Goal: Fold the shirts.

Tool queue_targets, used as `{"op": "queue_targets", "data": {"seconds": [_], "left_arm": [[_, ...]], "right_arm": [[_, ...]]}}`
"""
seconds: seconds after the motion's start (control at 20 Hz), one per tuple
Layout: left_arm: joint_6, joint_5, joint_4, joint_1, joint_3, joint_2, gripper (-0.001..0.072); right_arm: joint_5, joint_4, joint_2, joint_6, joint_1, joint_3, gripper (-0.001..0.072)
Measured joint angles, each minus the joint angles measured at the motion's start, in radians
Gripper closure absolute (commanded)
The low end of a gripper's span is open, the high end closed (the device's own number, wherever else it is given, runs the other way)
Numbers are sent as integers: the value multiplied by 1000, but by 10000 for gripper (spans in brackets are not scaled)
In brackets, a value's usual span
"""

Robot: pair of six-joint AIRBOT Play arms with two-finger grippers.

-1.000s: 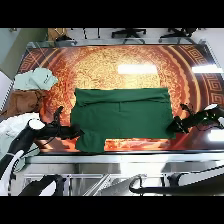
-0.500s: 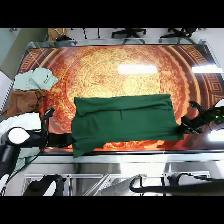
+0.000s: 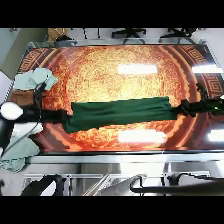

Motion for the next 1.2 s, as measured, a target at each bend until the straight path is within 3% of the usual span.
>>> {"op": "queue_targets", "data": {"seconds": [0.25,0.3,0.4,0.45,0.5,0.6,0.7,0.95,1.2], "left_arm": [[67,80,-6,-13,181,-285,689],[79,98,-7,-17,203,-333,690],[93,124,-6,-25,241,-426,684],[100,132,-6,-28,261,-468,452],[105,136,-6,-30,280,-502,-6],[110,128,-6,-32,330,-557,18],[105,82,2,-28,391,-589,18],[41,-91,26,21,526,-615,19],[23,-205,25,50,537,-563,19]], "right_arm": [[-153,80,-151,-94,51,57,660],[-172,88,-178,-104,56,65,577],[-195,95,-216,-126,61,78,546],[-198,97,-227,-137,63,87,461],[-198,98,-232,-145,63,100,269],[-183,82,-235,-151,58,147,239],[-168,29,-238,-129,50,197,127],[-147,-69,-273,-78,43,254,127],[-89,-37,-351,-71,43,266,146]]}}
